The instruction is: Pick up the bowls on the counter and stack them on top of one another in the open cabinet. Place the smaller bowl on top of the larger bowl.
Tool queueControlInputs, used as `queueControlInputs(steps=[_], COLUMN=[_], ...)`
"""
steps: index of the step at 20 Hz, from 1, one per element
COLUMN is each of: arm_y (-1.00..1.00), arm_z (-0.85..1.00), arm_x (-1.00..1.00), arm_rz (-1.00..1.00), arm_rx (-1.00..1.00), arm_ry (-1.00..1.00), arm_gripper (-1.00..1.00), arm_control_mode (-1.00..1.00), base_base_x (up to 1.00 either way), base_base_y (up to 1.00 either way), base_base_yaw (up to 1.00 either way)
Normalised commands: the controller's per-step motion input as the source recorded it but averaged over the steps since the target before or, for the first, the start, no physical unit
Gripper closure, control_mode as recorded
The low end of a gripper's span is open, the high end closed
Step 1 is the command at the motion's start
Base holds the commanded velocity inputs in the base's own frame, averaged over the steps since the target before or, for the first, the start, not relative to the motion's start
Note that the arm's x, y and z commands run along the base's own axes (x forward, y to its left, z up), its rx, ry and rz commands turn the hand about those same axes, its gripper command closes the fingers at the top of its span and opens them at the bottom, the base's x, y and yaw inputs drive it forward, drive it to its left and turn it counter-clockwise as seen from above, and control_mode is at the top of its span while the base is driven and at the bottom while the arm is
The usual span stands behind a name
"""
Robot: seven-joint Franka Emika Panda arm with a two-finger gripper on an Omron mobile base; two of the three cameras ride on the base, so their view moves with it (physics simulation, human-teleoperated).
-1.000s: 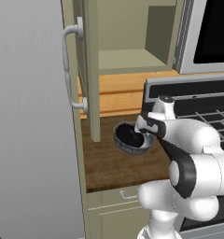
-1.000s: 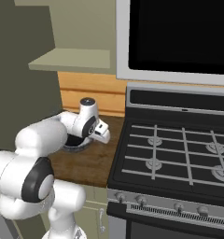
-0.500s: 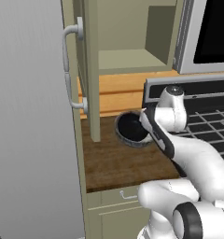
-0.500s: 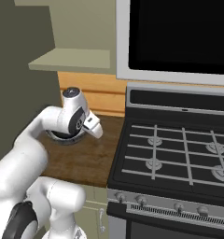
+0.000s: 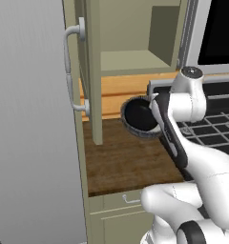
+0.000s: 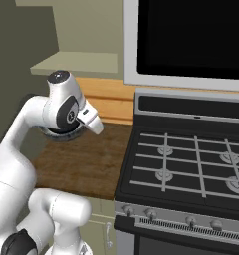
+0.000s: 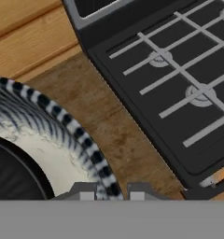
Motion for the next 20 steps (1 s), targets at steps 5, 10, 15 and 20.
queueControlInputs(steps=[5,10,15,20], arm_y=[0.00,0.07,0.00,0.00], arm_z=[1.00,0.47,0.71,0.94], arm_x=[-0.25,0.24,0.04,0.01], arm_rz=[-0.19,-0.14,-0.07,-0.03], arm_rx=[0.01,0.07,0.19,0.04], arm_ry=[-0.24,-0.15,-0.13,-0.05], arm_gripper=[1.00,1.00,1.00,1.00], arm_control_mode=[-1.00,-1.00,-1.00,-1.00], base_base_x=[0.00,0.00,0.00,0.00], base_base_y=[0.00,0.00,0.00,0.00], base_base_yaw=[0.00,0.00,0.00,0.00])
